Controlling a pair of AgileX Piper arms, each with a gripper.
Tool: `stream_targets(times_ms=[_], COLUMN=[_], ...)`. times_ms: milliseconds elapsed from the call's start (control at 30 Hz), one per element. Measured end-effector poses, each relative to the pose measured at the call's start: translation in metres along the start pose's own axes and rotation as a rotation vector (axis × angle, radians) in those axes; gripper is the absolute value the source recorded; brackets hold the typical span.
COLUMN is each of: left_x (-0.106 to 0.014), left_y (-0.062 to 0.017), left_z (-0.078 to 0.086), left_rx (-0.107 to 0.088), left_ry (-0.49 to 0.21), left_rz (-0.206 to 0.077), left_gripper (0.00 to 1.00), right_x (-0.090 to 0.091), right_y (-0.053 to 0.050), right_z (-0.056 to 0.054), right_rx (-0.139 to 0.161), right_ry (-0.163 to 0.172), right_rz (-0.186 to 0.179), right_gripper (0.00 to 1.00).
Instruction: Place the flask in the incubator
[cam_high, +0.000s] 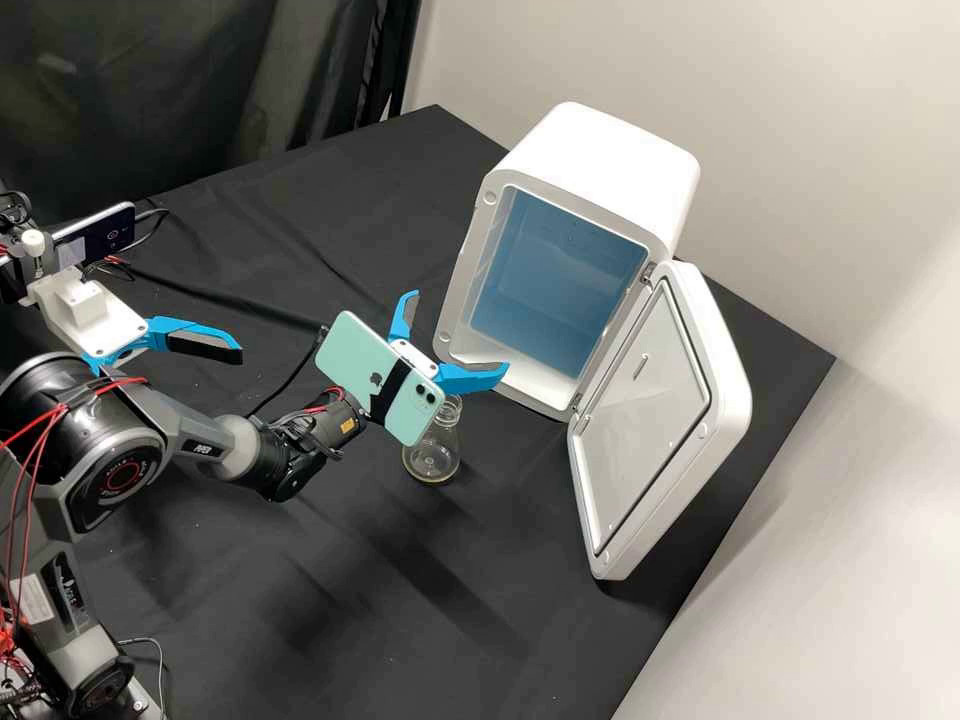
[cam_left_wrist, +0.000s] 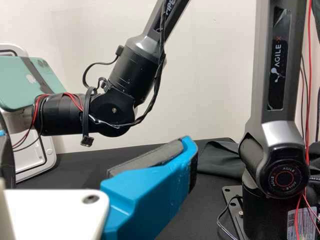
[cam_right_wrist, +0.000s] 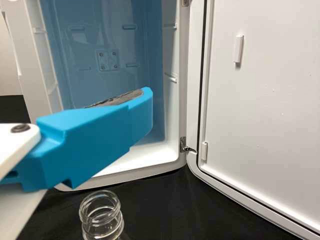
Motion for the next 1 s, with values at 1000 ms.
stream_targets(times_ms=[1000], left_x=[0.001], left_y=[-0.0336], left_z=[-0.021], left_rx=[-0.001], left_ry=[0.089], left_rz=[-0.059], left_gripper=[1.00], right_x=[0.000], right_y=[0.000], right_z=[0.000], right_rx=[0.000], right_ry=[0.000], right_rz=[0.000], right_gripper=[1.00])
